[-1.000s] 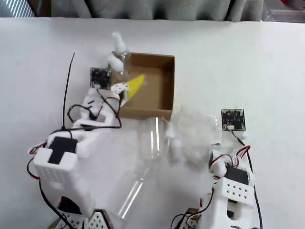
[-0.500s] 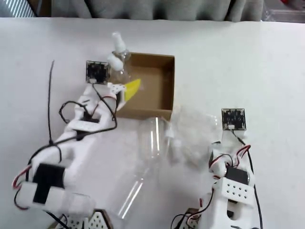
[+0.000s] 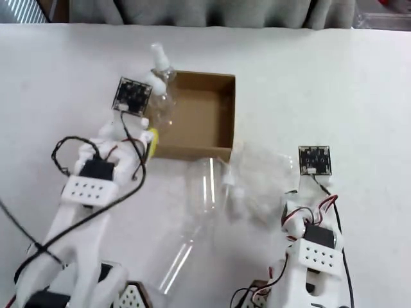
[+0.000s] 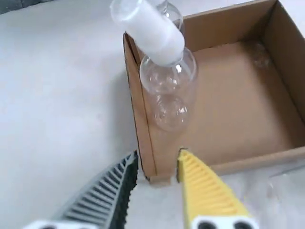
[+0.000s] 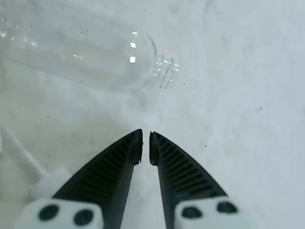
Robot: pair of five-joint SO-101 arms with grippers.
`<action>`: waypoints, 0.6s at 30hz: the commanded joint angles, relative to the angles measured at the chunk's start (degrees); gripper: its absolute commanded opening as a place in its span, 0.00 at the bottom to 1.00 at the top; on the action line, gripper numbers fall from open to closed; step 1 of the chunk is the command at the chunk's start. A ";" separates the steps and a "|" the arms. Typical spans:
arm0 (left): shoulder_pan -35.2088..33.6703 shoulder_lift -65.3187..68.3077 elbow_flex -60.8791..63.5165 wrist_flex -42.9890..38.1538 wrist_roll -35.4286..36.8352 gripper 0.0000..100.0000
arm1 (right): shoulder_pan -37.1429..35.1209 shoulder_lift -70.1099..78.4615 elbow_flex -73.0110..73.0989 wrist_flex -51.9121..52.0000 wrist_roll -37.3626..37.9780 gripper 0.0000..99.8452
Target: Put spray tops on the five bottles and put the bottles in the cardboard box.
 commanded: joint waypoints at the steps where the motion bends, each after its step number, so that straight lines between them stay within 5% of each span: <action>1: -0.13 -6.55 -0.62 10.20 -0.70 0.07 | 0.22 -0.92 -0.44 -1.10 0.62 0.02; 12: 3.82 -18.33 -0.62 38.33 -0.79 0.03 | 0.22 -0.92 -0.44 -1.10 0.62 0.02; 18: 16.40 -27.47 -2.46 52.48 -0.53 0.03 | 0.22 -0.92 -0.44 -1.10 0.62 0.02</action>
